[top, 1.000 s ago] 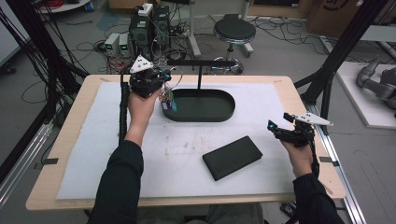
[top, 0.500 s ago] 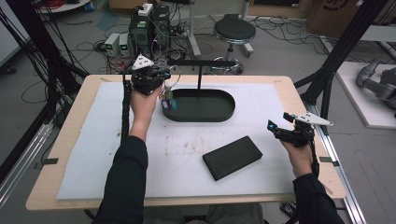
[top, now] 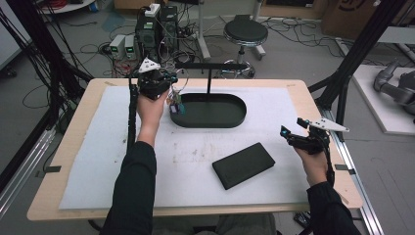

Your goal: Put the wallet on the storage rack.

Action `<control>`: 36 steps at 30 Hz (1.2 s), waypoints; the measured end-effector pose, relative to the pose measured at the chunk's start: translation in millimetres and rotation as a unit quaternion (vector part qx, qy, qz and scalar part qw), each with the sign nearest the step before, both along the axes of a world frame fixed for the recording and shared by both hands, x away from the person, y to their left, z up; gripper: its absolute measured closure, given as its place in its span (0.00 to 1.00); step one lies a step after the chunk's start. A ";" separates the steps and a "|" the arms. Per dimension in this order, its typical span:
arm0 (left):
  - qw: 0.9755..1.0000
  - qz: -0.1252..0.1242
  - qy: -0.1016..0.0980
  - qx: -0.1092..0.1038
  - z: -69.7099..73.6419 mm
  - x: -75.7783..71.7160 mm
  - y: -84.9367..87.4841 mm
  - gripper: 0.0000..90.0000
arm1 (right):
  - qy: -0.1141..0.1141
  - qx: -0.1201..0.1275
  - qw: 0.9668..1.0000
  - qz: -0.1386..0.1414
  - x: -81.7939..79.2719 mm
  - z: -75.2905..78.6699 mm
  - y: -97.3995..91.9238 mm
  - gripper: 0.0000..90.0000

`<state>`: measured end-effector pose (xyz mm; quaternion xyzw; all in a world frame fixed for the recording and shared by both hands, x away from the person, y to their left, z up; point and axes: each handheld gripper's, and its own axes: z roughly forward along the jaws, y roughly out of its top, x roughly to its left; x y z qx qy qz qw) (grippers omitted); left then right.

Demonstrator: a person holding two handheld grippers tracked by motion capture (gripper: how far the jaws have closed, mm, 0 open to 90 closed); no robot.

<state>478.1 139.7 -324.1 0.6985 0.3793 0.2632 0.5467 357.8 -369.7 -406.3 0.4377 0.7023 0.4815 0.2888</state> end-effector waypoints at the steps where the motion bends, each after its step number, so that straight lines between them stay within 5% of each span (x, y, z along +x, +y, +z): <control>1: 1.000 0.001 0.001 0.001 -0.3 0.3 0.1 0.96 | 0.000 -0.001 1.000 0.000 0.0 0.0 0.0 0.23; 22: 0.999 0.028 0.006 0.019 -3.8 2.6 -0.6 0.94 | 0.000 -0.001 1.000 0.001 0.2 -0.3 0.9 0.23; 31: 0.998 0.059 -0.006 0.020 -2.9 -5.3 8.0 0.77 | 0.001 -0.003 1.000 0.001 -0.1 -0.2 1.3 0.23; 36: 0.998 0.066 -0.008 0.017 -3.8 -18.3 12.9 0.58 | 0.000 -0.002 1.000 0.001 0.2 -0.3 0.8 0.23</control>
